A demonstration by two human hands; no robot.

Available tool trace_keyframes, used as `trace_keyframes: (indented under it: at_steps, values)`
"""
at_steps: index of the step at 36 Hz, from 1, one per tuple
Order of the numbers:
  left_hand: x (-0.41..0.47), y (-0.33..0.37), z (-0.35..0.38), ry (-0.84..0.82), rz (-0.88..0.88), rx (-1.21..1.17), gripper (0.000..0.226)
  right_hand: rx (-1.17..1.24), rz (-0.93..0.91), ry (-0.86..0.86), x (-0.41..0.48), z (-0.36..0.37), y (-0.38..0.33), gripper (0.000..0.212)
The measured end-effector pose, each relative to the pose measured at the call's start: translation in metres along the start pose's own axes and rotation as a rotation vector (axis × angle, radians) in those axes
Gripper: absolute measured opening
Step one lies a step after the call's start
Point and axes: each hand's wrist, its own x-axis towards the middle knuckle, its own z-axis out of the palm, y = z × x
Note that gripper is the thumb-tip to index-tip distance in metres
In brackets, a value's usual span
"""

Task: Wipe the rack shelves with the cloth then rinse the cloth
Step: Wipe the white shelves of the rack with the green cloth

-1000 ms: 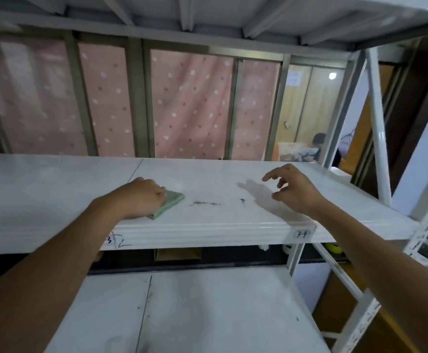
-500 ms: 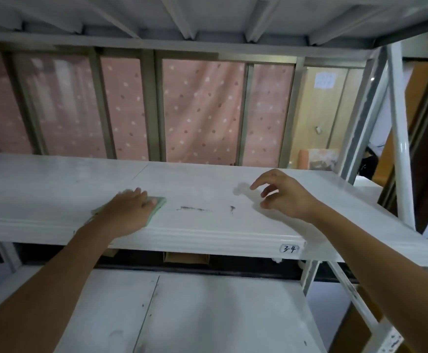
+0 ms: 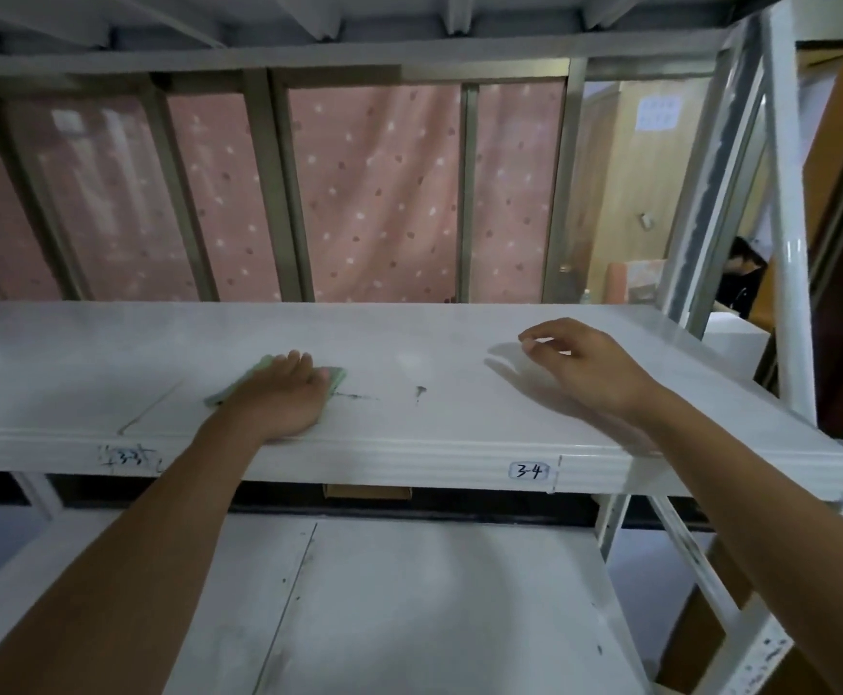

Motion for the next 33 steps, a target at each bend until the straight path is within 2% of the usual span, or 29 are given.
trace_keyframes:
  at_steps: [4, 8, 11, 17, 22, 25, 28, 29, 33]
  values:
    - [0.002, 0.018, 0.001, 0.031, 0.000, -0.129, 0.037, 0.020, 0.039, 0.014, -0.009, -0.002, 0.002, 0.028]
    - [0.000, 0.028, -0.002, 0.069, -0.014, -0.197, 0.040, 0.012, 0.053, 0.028, -0.015, -0.005, -0.001, 0.028]
    - [0.002, 0.022, -0.003, 0.035, -0.034, -0.201, 0.039, 0.001, 0.060, 0.042, -0.020, -0.004, -0.005, 0.032]
    - [0.022, 0.014, -0.005, -0.011, 0.030, -0.063, 0.042, -0.030, 0.060, 0.067, -0.036, -0.003, -0.011, 0.030]
    - [0.038, 0.023, -0.014, -0.084, 0.000, -0.242, 0.042, -0.050, 0.050, 0.103, -0.066, -0.014, -0.008, 0.032]
    - [0.038, 0.036, -0.020, -0.104, 0.126, -0.279, 0.039, -0.079, 0.062, 0.132, -0.090, -0.023, -0.003, 0.034]
    - [0.042, 0.037, -0.017, -0.138, 0.221, -0.363, 0.050, -0.096, 0.083, 0.142, -0.110, -0.031, 0.001, 0.034]
    - [0.044, 0.033, -0.015, -0.168, 0.222, -0.398, 0.051, -0.105, 0.086, 0.146, -0.116, -0.034, 0.001, 0.035]
    - [0.047, 0.022, -0.006, -0.229, 0.172, -0.488, 0.082, -0.129, 0.107, 0.148, -0.131, -0.039, -0.003, 0.042]
